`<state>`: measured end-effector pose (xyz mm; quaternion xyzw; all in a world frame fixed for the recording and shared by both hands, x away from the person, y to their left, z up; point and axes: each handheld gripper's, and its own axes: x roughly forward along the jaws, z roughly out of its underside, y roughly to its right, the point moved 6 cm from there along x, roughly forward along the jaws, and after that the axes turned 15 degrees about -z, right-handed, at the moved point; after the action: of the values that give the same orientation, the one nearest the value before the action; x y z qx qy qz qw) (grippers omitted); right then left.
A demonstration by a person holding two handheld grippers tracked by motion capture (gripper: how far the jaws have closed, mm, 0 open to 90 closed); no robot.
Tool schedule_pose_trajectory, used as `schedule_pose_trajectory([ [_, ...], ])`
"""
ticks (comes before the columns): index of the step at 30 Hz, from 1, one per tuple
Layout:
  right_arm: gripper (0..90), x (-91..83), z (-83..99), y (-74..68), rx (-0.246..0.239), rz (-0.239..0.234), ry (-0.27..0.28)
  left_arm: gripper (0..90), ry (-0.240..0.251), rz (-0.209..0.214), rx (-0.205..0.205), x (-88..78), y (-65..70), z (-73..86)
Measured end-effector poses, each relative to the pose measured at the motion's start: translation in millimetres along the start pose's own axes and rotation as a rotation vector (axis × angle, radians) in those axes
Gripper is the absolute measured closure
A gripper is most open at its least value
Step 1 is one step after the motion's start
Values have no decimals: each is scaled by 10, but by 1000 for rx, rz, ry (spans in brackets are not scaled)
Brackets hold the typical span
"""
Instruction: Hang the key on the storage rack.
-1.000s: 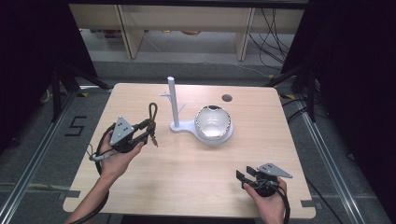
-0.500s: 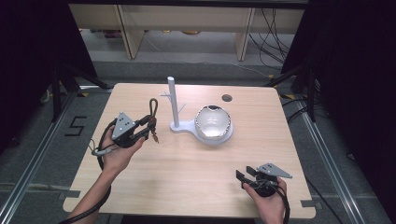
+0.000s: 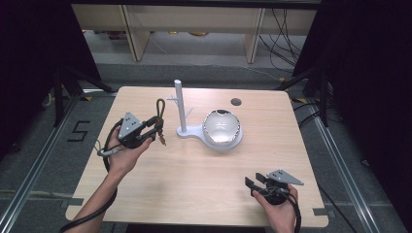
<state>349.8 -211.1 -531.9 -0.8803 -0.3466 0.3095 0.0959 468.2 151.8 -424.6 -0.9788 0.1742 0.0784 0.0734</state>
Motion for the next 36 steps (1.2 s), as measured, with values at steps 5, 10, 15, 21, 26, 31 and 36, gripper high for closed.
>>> schedule_pose_trajectory([
  [5,500,2,0,4,-1,-1,1,693,-10,1,-8,60,-4,-22],
  [10,500,3,-3,9,-8,-2,4,693,-15,3,-10,106,-8,-31],
  [15,500,4,-4,10,-9,-2,4,692,-20,2,-11,151,-22,-39],
  [21,500,1,-5,6,-5,-2,2,692,-30,1,-19,205,-45,-42],
  [26,500,1,-6,13,-8,0,4,692,-37,2,-21,255,-62,-51],
  [31,500,0,-16,53,-50,2,5,692,-40,3,-23,296,-66,-57],
  [36,500,10,-17,55,-48,-5,13,692,-45,4,-23,330,-74,-68],
])
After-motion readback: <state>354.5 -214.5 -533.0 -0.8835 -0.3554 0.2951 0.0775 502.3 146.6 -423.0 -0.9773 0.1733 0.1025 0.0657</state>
